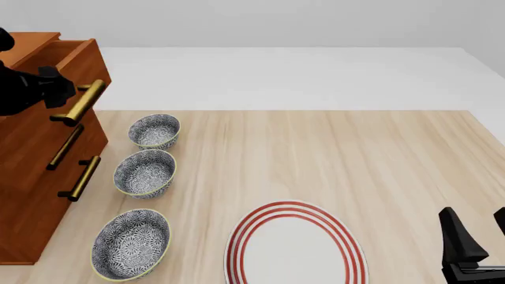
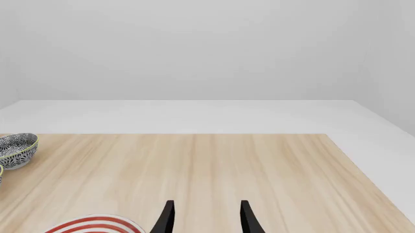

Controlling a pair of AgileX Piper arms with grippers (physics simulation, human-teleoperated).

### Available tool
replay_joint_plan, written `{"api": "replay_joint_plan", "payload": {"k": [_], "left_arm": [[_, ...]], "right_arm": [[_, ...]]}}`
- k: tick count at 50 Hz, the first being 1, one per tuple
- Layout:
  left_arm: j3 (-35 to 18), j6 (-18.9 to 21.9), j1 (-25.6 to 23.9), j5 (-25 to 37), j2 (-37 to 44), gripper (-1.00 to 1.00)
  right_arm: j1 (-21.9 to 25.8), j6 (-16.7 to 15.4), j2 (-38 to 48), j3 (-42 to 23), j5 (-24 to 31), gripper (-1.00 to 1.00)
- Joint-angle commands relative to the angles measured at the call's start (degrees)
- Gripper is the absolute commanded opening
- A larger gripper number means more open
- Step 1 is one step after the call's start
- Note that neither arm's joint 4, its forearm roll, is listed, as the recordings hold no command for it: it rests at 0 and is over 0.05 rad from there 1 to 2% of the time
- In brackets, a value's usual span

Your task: Open the top drawer of the cabinet.

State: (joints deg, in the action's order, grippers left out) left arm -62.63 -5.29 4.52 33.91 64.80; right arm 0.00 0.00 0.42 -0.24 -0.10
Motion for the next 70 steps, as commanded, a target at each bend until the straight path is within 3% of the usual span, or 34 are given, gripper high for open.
{"api": "replay_joint_plan", "payload": {"k": [1,40,70], "left_arm": [[0.75,-0.28,-0.97,-1.19,1.81,1.00],[2.74,-1.90,-5.40,-2.61,3.76,1.00],[2.03,-3.84,-11.99,-2.77,6.26,1.00]], "right_arm": [[0.00,0.00,0.00,0.00,0.00,1.00],[0.00,0.00,0.00,0.00,0.00,1.00],[0.00,0.00,0.00,0.00,0.00,1.00]]}}
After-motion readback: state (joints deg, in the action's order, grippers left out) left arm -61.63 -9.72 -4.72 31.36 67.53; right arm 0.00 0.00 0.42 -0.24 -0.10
